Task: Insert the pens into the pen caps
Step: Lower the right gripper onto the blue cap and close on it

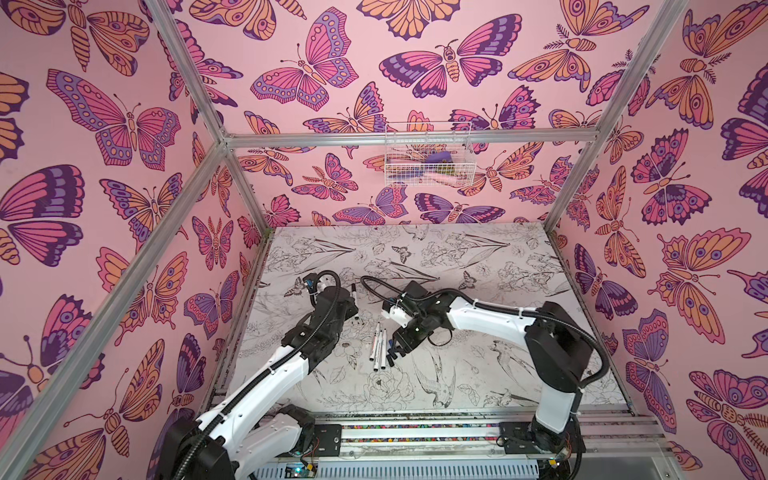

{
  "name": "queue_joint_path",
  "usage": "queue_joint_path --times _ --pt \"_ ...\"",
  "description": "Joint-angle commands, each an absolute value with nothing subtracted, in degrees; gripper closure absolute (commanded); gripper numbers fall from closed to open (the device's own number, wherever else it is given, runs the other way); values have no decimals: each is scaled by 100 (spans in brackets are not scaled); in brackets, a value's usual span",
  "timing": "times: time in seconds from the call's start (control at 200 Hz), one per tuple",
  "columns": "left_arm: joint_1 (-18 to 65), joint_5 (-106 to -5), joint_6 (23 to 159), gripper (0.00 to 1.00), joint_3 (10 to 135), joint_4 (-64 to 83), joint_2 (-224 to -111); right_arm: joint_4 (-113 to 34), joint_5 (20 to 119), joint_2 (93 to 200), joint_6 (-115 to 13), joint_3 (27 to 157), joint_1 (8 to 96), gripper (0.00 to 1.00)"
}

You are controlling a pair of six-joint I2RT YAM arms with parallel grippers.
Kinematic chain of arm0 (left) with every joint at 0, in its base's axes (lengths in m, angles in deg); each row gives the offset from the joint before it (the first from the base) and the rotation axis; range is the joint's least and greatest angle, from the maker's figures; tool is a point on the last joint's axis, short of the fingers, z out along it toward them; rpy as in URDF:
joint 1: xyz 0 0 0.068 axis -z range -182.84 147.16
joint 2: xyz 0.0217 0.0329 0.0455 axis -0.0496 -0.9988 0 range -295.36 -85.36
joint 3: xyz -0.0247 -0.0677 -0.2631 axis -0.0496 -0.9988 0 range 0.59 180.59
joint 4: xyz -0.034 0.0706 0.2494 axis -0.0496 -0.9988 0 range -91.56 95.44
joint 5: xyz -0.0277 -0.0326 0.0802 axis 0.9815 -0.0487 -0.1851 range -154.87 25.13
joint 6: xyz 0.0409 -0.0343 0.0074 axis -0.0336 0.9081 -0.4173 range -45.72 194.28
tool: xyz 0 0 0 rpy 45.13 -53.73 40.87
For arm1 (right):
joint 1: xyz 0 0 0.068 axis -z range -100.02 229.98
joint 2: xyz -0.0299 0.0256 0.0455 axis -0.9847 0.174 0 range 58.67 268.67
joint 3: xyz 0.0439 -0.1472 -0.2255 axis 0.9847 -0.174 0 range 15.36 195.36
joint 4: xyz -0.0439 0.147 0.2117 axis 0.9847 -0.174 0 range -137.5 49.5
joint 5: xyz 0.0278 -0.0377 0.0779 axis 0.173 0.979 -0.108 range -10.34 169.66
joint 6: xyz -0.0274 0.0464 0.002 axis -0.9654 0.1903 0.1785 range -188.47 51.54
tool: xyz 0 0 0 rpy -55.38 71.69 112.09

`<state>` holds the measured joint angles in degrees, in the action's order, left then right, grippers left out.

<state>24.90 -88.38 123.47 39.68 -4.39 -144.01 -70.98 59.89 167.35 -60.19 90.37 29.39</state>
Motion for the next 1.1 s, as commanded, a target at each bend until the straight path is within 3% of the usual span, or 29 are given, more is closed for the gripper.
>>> queue_joint_path --times 0.0,0.34,1.096 --pt "2458 -9086 12429 100 3800 -782 -14307 -7481 6516 16986 -6293 9571 2916 59" --pt "2458 -8911 12306 100 3831 -823 -14298 -7752 6891 17621 -6166 10117 2856 66" --pt "2459 -8924 12124 100 3763 -862 -14077 -8567 7277 18472 -6190 10920 2648 73"
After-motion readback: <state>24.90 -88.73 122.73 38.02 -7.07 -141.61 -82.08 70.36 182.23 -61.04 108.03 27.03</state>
